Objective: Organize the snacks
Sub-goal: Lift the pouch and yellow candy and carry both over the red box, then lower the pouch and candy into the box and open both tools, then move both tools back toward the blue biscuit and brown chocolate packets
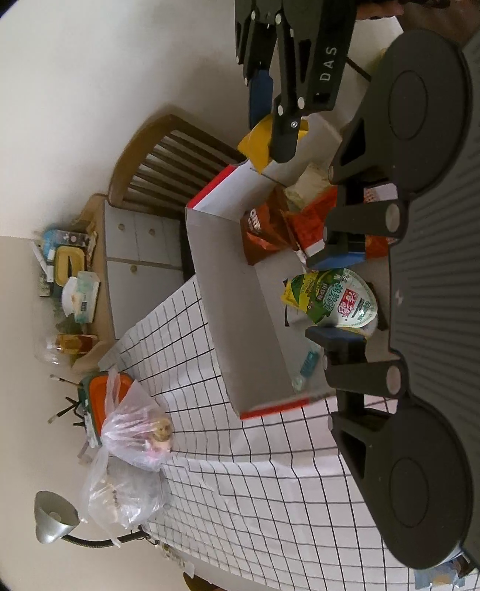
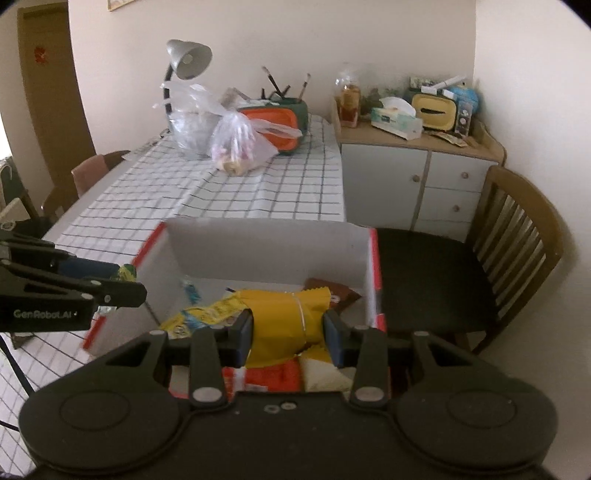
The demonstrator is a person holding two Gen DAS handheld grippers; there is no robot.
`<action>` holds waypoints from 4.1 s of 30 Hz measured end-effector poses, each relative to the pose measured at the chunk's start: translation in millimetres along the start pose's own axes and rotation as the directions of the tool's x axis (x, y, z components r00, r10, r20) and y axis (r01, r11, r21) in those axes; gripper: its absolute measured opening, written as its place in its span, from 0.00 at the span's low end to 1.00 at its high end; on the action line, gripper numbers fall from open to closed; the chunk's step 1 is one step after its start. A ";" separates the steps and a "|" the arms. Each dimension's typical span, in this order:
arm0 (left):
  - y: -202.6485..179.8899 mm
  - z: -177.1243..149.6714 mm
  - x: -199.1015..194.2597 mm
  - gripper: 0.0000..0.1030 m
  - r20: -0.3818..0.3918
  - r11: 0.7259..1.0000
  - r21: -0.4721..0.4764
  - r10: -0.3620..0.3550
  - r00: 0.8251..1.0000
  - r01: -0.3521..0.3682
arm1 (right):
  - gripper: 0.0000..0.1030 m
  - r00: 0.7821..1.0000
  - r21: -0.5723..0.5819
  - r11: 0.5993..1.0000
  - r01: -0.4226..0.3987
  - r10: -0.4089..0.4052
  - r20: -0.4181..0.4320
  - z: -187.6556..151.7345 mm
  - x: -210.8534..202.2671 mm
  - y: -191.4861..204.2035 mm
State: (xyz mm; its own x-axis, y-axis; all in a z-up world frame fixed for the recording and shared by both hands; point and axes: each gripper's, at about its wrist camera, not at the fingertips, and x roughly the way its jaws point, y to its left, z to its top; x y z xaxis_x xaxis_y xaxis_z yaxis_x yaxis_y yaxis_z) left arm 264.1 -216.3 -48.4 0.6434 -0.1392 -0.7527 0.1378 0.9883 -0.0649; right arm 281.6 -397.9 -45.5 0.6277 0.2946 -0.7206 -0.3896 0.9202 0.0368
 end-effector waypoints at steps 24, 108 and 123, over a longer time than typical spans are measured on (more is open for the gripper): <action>16.5 37.4 133.2 0.32 -0.331 0.988 -0.099 0.077 0.941 -0.115 | 0.37 0.981 -0.076 0.996 -0.049 0.033 -0.194 21.0 110.4 -1.5; 291.8 -128.5 -106.8 0.74 -0.052 0.946 -0.262 0.183 0.982 -0.190 | 1.00 0.939 -0.081 0.939 -0.333 0.323 -0.114 -6.9 34.8 310.1; 364.7 -160.8 -68.8 0.74 -0.214 0.915 -0.293 0.220 0.952 -0.277 | 0.97 0.907 -0.182 0.910 -0.372 0.316 -0.277 -26.4 104.7 410.8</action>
State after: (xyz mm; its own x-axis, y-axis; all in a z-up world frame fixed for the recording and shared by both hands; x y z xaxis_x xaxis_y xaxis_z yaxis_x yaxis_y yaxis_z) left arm 149.0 163.7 -125.6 0.4819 0.0983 -0.8707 -0.2726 0.9612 -0.0424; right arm 169.5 4.1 -124.1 0.2599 0.4867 -0.8340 -0.7109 0.6810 0.1758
